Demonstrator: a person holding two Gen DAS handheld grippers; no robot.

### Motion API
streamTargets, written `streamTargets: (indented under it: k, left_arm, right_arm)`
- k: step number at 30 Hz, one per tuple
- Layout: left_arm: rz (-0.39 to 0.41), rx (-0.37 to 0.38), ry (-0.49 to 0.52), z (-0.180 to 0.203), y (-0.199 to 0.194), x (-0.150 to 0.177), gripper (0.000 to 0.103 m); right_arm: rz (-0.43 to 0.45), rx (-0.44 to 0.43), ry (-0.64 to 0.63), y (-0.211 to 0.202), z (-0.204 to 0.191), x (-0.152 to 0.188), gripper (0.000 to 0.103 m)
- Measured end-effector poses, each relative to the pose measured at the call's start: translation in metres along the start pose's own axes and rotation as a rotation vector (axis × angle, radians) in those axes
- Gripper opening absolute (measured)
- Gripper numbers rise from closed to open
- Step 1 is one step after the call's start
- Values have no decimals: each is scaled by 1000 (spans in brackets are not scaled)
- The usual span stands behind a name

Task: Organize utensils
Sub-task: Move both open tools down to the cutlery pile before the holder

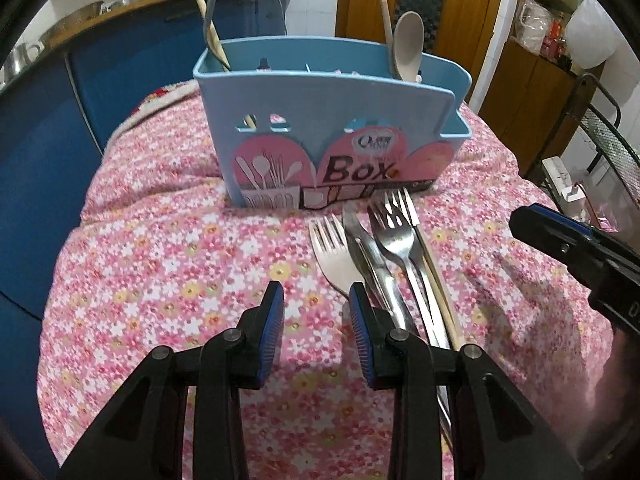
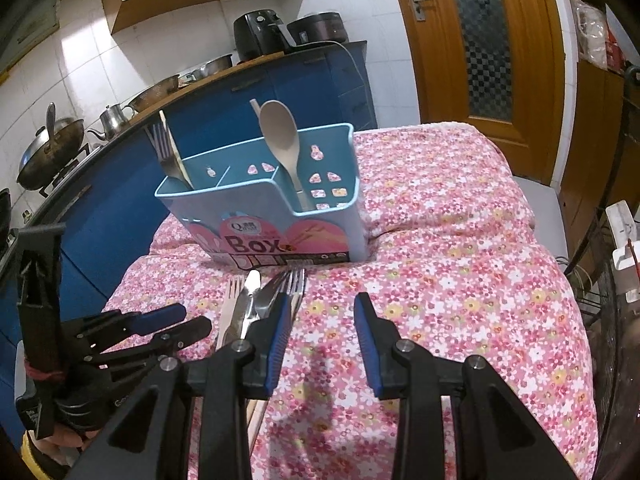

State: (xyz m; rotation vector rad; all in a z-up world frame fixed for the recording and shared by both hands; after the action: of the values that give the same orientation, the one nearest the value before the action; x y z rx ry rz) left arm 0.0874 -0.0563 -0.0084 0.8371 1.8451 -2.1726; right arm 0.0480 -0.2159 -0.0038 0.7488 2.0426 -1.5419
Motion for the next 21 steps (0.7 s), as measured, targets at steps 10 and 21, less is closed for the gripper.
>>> streamTargets:
  k: [10,21]
  left_arm:
    - [-47,53,16,14,1,9,35]
    - [-84,44,-26,8,18,-1,35]
  right_arm:
    - [-2,-6,1,-1,6,2,36]
    - [-11,-36,12,-1,11,3,36]
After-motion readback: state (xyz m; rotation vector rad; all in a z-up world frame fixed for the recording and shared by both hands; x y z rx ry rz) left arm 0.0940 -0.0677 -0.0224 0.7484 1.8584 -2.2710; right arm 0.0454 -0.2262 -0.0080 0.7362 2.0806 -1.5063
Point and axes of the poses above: each gripper's, at about its wrist camera, not at the fingertips, and y roughly the way its jaws point, z to its right, x to its underside, the point moved 2 cm from there along y, roughly the way its jaws point, and after that the axes turned 5 degrees about -z, right-handed, at the moved point
